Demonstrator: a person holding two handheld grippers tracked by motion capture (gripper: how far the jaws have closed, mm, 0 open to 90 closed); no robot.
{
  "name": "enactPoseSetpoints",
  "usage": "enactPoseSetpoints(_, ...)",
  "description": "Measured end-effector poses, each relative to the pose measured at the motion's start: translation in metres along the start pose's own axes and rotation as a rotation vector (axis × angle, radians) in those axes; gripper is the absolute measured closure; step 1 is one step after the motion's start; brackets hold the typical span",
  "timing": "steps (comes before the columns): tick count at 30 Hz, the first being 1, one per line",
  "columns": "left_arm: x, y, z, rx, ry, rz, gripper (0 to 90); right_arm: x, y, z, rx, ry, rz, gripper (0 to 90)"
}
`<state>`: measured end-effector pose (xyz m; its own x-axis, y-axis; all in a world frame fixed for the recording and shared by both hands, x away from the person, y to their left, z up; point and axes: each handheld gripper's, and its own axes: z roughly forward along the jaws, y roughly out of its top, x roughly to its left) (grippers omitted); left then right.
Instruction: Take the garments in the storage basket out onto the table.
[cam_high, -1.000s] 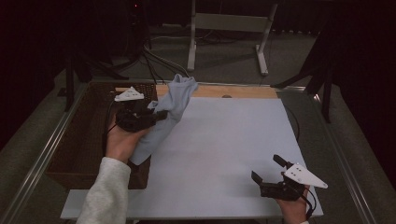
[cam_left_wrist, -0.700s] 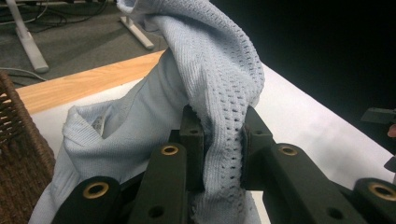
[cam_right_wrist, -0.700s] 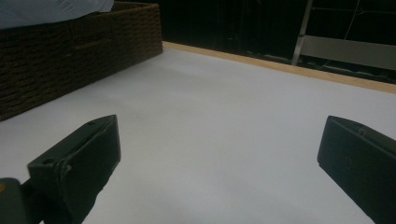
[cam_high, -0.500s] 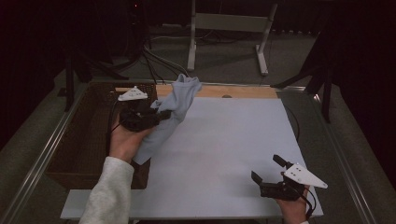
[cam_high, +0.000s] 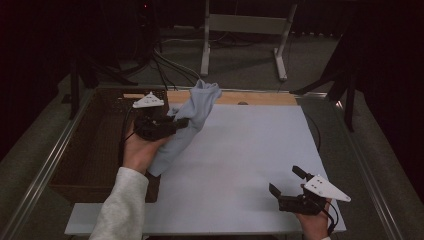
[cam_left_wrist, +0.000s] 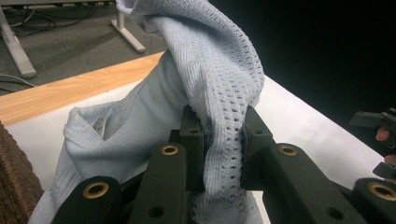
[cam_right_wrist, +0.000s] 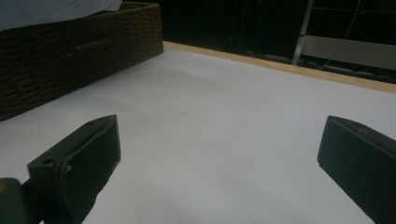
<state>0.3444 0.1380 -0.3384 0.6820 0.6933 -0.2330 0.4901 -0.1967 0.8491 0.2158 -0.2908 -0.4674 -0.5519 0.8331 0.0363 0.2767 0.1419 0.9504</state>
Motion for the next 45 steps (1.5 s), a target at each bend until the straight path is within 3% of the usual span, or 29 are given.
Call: enactPoseSetpoints(45, -0.014, -0.004, 0.025, -0.006, -0.056, -0.013, 76.2, -0.001, 0.0, -0.001, -0.003, 0.0, -0.002, 0.0)
